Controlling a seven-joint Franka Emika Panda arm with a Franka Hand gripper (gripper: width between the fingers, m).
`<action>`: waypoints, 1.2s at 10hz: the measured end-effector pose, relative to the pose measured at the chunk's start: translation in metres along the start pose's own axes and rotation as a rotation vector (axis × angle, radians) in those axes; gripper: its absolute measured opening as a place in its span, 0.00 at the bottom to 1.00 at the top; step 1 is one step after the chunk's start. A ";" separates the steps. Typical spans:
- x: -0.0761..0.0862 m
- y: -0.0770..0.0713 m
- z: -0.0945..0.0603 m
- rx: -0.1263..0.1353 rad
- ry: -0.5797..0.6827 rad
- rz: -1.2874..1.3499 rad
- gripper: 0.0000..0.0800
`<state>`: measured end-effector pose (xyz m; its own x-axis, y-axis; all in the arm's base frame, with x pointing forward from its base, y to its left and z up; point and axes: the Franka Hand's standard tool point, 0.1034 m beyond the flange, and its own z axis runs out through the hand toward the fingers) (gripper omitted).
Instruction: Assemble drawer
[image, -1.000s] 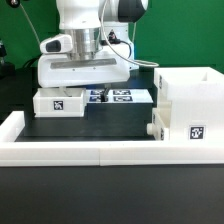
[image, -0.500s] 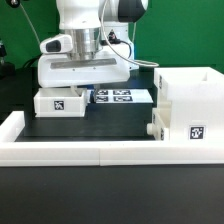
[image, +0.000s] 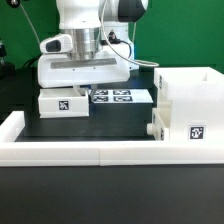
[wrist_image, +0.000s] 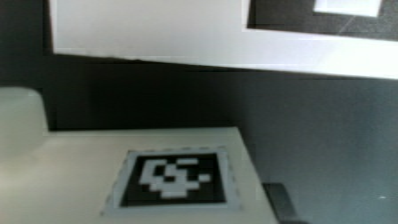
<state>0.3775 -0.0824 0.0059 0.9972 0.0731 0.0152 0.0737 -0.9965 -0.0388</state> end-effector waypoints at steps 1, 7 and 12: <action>0.000 0.000 0.000 0.000 0.000 0.000 0.05; 0.033 -0.016 -0.040 0.038 -0.061 -0.222 0.06; 0.095 -0.043 -0.070 0.039 -0.022 -0.239 0.06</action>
Offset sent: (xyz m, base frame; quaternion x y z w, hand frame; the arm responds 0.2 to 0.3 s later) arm 0.0113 0.0004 0.0317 -0.0275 0.0063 -0.2227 0.9745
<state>0.4680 -0.0353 0.0793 0.9513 0.3082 0.0068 0.3078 -0.9485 -0.0752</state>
